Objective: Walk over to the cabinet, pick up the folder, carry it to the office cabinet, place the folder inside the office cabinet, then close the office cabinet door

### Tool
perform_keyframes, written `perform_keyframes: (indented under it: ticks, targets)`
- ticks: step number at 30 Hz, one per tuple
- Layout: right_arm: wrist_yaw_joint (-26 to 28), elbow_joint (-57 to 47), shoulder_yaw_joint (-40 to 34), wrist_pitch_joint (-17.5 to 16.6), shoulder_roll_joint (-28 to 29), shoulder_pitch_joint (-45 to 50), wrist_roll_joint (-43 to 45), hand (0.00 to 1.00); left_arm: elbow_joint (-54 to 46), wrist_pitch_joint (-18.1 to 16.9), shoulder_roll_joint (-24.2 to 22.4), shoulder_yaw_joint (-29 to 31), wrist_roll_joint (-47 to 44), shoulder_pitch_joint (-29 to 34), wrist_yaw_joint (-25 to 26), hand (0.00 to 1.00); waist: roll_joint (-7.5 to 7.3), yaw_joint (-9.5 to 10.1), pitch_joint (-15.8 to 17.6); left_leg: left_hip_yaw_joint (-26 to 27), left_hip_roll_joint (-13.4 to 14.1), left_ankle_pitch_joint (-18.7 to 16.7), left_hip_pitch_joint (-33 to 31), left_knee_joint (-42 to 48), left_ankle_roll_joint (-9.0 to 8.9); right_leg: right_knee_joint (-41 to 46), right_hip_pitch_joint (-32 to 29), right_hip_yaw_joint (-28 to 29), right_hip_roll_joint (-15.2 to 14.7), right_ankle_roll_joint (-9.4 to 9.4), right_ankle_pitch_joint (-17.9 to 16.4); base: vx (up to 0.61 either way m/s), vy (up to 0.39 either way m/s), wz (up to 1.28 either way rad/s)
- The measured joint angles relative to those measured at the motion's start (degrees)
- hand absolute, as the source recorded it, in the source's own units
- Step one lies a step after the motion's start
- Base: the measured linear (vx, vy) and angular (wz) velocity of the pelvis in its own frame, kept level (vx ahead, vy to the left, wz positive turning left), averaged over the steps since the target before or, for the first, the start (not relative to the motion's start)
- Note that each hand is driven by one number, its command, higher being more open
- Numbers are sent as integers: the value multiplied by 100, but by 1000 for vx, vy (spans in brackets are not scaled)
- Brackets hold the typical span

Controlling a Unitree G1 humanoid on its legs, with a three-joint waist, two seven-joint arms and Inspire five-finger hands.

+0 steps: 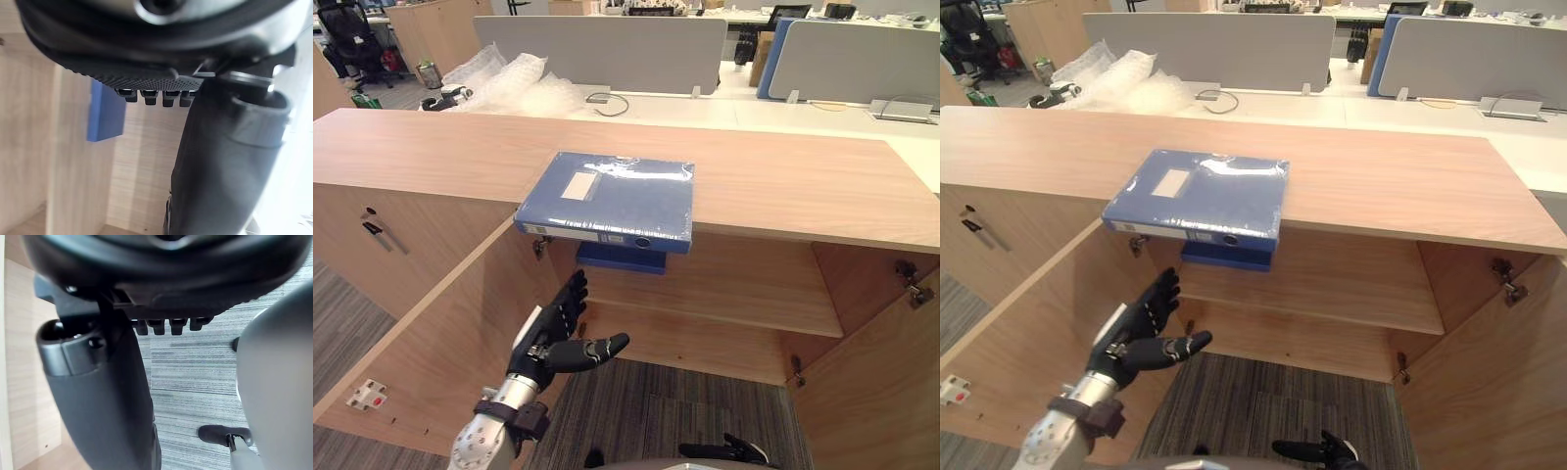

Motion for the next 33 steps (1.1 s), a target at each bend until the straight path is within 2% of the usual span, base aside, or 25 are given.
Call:
perform_keyframes:
  ticks: [4, 7, 10, 16, 21, 23, 24, 26, 29, 33]
  targets:
    - [-32, 131, -435, -3, -40, 13, -11, 100, -832, -376, -271, 755, -48, -45, 390, 100, 61, 11, -36, -106, 48, -56, -1, -5, -64, 40, 6, 51, 61, -72, 47, -20, -3, 7]
    - [-103, 145, -548, -1, -52, 43, -11, 100, -1219, -623, -566, 1058, 664, -152, 1024, 100, 90, 8, -65, -205, 67, -81, -3, -28, -62, 45, 21, 63, 99, -98, 62, -46, -3, 8]
    - [-150, 142, -545, 1, -33, 38, -11, 100, -1504, -704, -732, 1109, 1304, -248, 1492, 100, 106, 8, -76, -414, 65, -81, -14, -30, -65, 43, 25, 72, 143, -129, 48, -50, -14, 4]
    - [-208, 138, -526, 2, -7, 25, -11, 100, -1839, -969, -957, 1118, 1919, -566, 2041, 100, 101, -8, -81, -430, 160, -34, -13, -27, -135, -31, 14, 204, 255, -227, -11, -51, -28, -8]
    - [-314, 139, -491, 2, 25, 30, -11, 100, -1833, -980, -1034, 996, 2858, -836, 2604, 100, 51, -33, -121, -412, 226, 31, -4, -4, -160, -50, 13, 250, 321, -250, -23, -23, -22, -4]
    - [-359, 142, -325, 6, 39, 40, -29, 100, -1787, -884, -976, 591, 3716, -1038, 2850, 100, -16, -24, -156, -397, 239, 35, 2, -4, -166, -50, 12, 265, 328, -251, -22, 0, 0, 0]
    - [-366, 141, -293, 5, 39, 40, -48, 100, -1765, -863, -953, 531, 3856, -1073, 2854, 100, -21, -22, -159, -392, 241, 35, 5, -4, -166, -49, 12, 268, 328, -251, -22, -3, 9, -4]
    - [-389, 141, -94, 2, 44, 12, -151, 100, -1464, -758, -552, 130, 4923, -1424, 2820, 100, -43, -29, -182, -356, 248, 35, 18, -5, -166, -47, 7, 303, 328, -251, -22, -12, 14, -7]
    - [-388, 139, -13, -10, 64, -36, -172, 100, -1110, -711, -136, -126, 5959, -1688, 2800, 100, 1, -112, -222, -248, 263, 30, 25, -6, -172, -45, -44, 420, 325, -246, -11, -9, 20, -18]
    - [-388, 139, -14, -65, 63, -51, -172, 100, -733, -700, 105, -193, 6599, -1983, 2735, 100, 24, -164, -232, -194, 282, 29, 26, -4, -175, -49, -69, 474, 334, -250, 6, 0, 9, -9]
